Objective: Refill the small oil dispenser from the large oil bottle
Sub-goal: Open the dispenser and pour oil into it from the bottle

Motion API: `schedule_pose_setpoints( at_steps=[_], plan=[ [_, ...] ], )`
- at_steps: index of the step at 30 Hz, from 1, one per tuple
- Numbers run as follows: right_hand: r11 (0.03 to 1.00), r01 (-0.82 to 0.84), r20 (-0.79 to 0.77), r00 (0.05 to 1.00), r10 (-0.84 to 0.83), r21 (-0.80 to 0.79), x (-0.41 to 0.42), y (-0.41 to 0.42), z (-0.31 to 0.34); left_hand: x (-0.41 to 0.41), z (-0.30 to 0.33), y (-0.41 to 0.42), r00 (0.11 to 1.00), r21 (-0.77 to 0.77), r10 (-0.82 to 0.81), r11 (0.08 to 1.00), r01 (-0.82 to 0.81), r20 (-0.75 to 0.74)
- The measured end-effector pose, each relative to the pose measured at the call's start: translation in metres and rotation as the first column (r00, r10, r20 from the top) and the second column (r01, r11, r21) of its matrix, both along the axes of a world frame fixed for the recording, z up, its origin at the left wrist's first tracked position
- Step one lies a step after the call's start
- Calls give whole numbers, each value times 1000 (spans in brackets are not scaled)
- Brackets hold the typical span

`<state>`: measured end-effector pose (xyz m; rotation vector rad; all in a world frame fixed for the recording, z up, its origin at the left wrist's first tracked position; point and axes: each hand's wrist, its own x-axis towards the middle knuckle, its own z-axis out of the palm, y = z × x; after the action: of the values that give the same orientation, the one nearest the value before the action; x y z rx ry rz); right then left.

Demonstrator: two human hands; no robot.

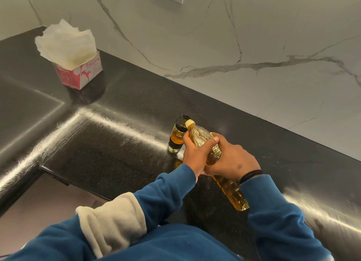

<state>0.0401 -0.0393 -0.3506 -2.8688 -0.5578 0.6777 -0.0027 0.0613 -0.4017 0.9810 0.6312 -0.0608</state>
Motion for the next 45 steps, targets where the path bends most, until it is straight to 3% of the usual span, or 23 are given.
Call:
schedule_pose_setpoints(
  at_steps=[45],
  plan=[
    [1000,-2,17,1000,3,-13,2,0,-2,0,-1,0,1000,-13,17,1000,-17,16]
  ],
)
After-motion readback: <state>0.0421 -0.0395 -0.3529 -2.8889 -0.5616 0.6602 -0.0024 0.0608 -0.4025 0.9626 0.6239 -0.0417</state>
